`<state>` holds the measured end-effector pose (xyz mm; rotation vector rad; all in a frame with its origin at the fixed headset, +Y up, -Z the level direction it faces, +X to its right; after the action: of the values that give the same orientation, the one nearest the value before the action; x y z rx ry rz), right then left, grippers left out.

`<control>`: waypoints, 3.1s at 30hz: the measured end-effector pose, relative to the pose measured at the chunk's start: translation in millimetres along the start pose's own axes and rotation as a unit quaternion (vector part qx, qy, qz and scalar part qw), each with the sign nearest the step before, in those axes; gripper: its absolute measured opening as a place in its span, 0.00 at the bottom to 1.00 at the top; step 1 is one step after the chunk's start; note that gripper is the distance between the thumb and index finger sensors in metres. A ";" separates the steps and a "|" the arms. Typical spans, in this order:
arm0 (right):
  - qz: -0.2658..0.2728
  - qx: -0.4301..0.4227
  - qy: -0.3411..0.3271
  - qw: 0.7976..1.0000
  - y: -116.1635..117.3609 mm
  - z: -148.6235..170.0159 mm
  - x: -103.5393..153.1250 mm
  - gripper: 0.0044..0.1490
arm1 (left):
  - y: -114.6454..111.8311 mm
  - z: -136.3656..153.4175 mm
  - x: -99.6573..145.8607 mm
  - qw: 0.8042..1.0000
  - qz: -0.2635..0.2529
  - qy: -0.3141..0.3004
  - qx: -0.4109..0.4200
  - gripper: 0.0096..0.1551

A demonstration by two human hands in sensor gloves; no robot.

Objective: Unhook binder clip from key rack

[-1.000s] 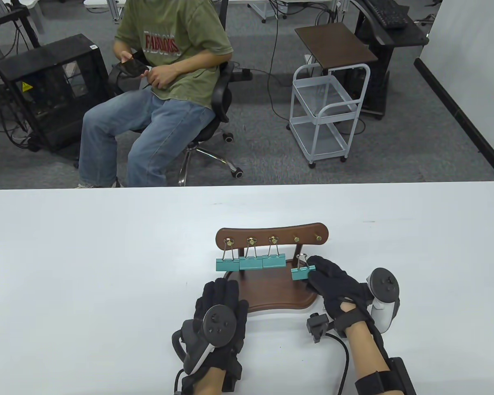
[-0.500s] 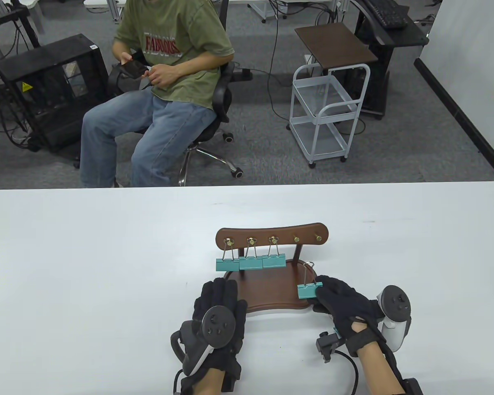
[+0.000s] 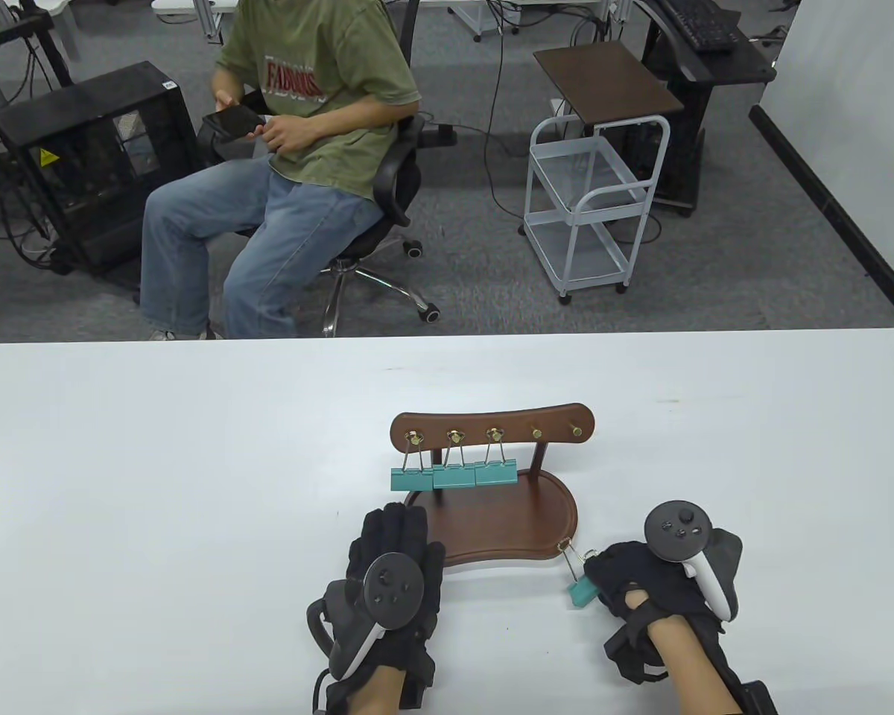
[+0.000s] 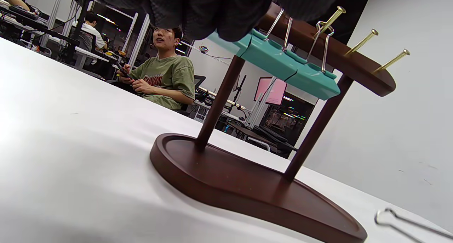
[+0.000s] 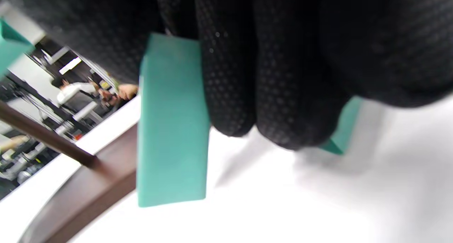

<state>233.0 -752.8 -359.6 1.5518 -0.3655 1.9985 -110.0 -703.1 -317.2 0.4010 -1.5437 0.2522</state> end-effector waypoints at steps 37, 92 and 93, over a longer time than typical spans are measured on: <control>0.103 0.205 -0.042 0.972 -0.8 -39.8 16.7 0.26 | -1.6 -1.6 1.2 1.000 0.009 -0.002 -0.015 0.36; 0.115 -0.258 -0.121 0.952 22.8 -96.0 -36.0 0.44 | 0.1 -0.6 0.1 1.000 0.005 -0.006 0.017 0.36; 0.111 -0.273 -0.121 0.948 24.1 -96.3 -37.2 0.44 | -0.1 -0.6 0.0 1.000 0.005 -0.006 0.017 0.36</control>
<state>148.5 -730.1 -419.4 1.4308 -1.1319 1.6564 -109.5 -702.9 -317.2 0.4227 -1.5549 0.2856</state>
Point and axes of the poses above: the tracker on the back of each hand, its own z axis roughly to the little-finger side, its own x axis roughly from the fingertips to the wrist, y = z × x, the point moved 5 cm from there along -x, roughly from the wrist to the fingertips, and after that the axes turned 1 degree about z, right-handed, at the moved point
